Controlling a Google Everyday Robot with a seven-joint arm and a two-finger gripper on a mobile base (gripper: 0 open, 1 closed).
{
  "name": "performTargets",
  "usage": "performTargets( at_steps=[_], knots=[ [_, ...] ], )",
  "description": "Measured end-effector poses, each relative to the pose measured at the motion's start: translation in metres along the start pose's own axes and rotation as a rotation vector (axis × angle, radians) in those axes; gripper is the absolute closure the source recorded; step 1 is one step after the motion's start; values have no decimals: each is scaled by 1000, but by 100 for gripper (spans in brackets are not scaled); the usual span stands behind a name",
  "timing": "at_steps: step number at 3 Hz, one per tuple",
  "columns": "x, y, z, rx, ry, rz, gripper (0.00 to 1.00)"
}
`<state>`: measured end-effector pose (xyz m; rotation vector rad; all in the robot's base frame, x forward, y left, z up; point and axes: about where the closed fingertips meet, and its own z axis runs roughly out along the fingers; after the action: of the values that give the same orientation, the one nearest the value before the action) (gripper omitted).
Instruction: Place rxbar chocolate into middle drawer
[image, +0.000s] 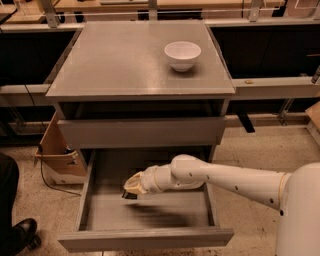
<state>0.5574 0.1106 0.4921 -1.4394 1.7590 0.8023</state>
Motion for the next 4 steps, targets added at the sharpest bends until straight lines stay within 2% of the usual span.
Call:
performTargets(
  at_steps=[1,4],
  knots=[
    [20,0,20,5,41,27,81],
    [28,6,39,11,65,39,12]
  ],
)
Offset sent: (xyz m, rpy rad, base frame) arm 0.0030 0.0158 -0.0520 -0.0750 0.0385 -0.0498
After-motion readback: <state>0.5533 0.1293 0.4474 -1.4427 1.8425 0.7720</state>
